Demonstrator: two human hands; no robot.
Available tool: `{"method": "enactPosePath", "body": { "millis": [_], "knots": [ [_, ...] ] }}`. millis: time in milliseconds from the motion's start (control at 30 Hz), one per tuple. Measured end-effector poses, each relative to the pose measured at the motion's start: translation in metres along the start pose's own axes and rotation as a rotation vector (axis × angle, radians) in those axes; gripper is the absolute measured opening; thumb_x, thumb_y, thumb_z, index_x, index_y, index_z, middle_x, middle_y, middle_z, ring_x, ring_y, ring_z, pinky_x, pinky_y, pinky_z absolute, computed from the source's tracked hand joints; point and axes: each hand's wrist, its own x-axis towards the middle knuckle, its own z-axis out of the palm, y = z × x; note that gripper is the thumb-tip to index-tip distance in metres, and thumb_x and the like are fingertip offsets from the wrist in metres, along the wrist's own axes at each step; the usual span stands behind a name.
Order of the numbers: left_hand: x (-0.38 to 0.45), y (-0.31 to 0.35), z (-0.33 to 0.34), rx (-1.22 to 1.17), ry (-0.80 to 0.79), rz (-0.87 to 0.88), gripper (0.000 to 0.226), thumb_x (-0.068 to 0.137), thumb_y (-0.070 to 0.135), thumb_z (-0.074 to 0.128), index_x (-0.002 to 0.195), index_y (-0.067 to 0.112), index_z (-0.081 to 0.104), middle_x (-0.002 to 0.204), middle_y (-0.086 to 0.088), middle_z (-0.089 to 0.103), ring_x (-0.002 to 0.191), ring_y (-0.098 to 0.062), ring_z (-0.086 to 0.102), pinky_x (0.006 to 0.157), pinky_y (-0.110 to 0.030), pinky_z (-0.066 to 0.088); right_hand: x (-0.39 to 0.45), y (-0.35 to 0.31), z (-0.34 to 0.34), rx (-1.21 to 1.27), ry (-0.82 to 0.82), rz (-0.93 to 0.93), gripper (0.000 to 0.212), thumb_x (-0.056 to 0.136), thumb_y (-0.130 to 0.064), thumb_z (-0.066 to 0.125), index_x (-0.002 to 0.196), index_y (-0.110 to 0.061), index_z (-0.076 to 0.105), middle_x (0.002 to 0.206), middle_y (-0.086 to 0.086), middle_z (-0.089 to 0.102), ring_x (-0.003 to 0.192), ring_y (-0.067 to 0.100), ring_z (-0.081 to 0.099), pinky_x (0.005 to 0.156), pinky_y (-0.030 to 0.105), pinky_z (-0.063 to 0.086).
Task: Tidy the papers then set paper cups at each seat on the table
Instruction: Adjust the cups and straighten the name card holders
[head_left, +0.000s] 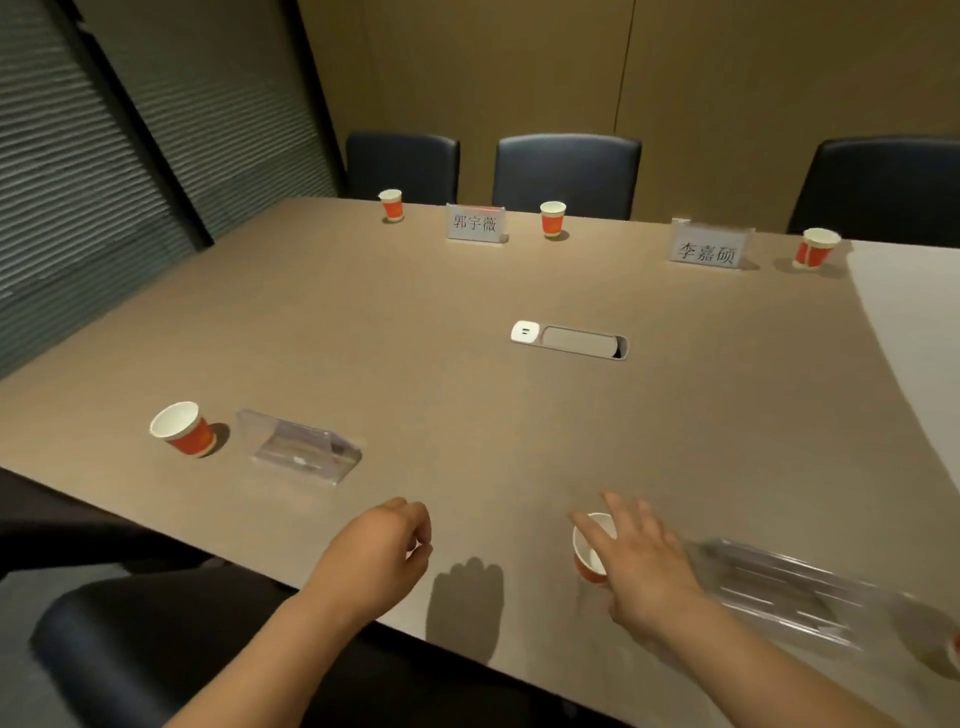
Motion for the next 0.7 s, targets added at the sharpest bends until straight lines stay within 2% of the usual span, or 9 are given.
{"method": "enactPosePath", "body": {
  "millis": [67, 167, 233, 367, 500, 600, 700],
  "knots": [
    [0.013, -0.031, -0.005, 0.041, 0.01, 0.029, 0.014, 0.09, 0.032, 0.057, 0.103, 0.029, 0.06, 0.098, 0.01, 0.06, 0.086, -0.011, 0.061, 0.068, -0.026, 0.049, 0.015, -0.013, -0.003, -0.003, -0.013, 0.049, 0.088, 0.084, -0.004, 0.056, 0.15, -0.043, 0.014, 0.164, 0.004, -0.001, 0.148, 0.039, 0.01, 0.119, 0.045, 0.02],
    [0.035, -0.077, -0.013, 0.063, 0.037, 0.086, 0.023, 0.088, 0.034, 0.06, 0.112, 0.032, 0.06, 0.108, 0.012, 0.062, 0.098, -0.012, 0.062, 0.075, -0.03, 0.052, 0.026, -0.033, -0.007, 0.06, 0.026, 0.122, 0.062, 0.092, -0.007, 0.044, 0.145, -0.034, 0.032, 0.159, 0.008, 0.023, 0.138, 0.035, 0.034, 0.112, 0.038, 0.034],
    [0.051, -0.108, -0.019, 0.073, 0.026, 0.128, 0.029, 0.087, 0.033, 0.061, 0.116, 0.031, 0.06, 0.116, 0.011, 0.062, 0.104, -0.016, 0.061, 0.081, -0.033, 0.052, 0.034, -0.05, -0.005, 0.088, 0.031, 0.176, 0.055, 0.094, -0.008, 0.041, 0.143, -0.031, 0.038, 0.154, 0.007, 0.031, 0.134, 0.033, 0.039, 0.11, 0.036, 0.036],
    [0.073, -0.162, -0.028, 0.132, 0.022, 0.17, 0.039, 0.087, 0.022, 0.062, 0.125, 0.028, 0.056, 0.129, 0.007, 0.057, 0.118, -0.021, 0.055, 0.093, -0.037, 0.048, 0.057, -0.092, 0.002, 0.157, 0.048, 0.216, 0.065, 0.086, -0.006, 0.05, 0.144, -0.032, 0.038, 0.152, 0.005, 0.033, 0.131, 0.032, 0.04, 0.11, 0.035, 0.037],
    [0.093, -0.202, -0.03, 0.162, 0.065, 0.174, 0.057, 0.072, 0.001, 0.07, 0.124, 0.023, 0.06, 0.124, 0.0, 0.061, 0.112, -0.027, 0.06, 0.088, -0.039, 0.049, 0.097, -0.142, 0.002, 0.194, 0.074, 0.163, 0.064, 0.086, -0.014, 0.057, 0.143, -0.034, 0.039, 0.149, 0.004, 0.036, 0.125, 0.031, 0.045, 0.106, 0.031, 0.038],
    [0.117, -0.225, -0.029, 0.216, 0.097, 0.126, 0.068, 0.07, 0.005, 0.075, 0.133, 0.021, 0.054, 0.134, -0.002, 0.056, 0.123, -0.028, 0.055, 0.101, -0.04, 0.045, 0.132, -0.167, -0.003, 0.241, 0.135, 0.124, 0.062, 0.087, -0.031, 0.063, 0.143, -0.033, 0.038, 0.144, 0.005, 0.041, 0.122, 0.032, 0.048, 0.102, 0.031, 0.042],
    [0.138, -0.237, -0.027, 0.199, 0.102, 0.073, 0.067, 0.079, 0.011, 0.07, 0.14, 0.022, 0.046, 0.145, -0.002, 0.049, 0.132, -0.027, 0.047, 0.11, -0.039, 0.037, 0.153, -0.179, -0.011, 0.24, 0.106, 0.127, 0.079, 0.082, -0.043, 0.069, 0.148, -0.028, 0.028, 0.145, 0.009, 0.038, 0.125, 0.033, 0.046, 0.101, 0.037, 0.045]
  ]
}}
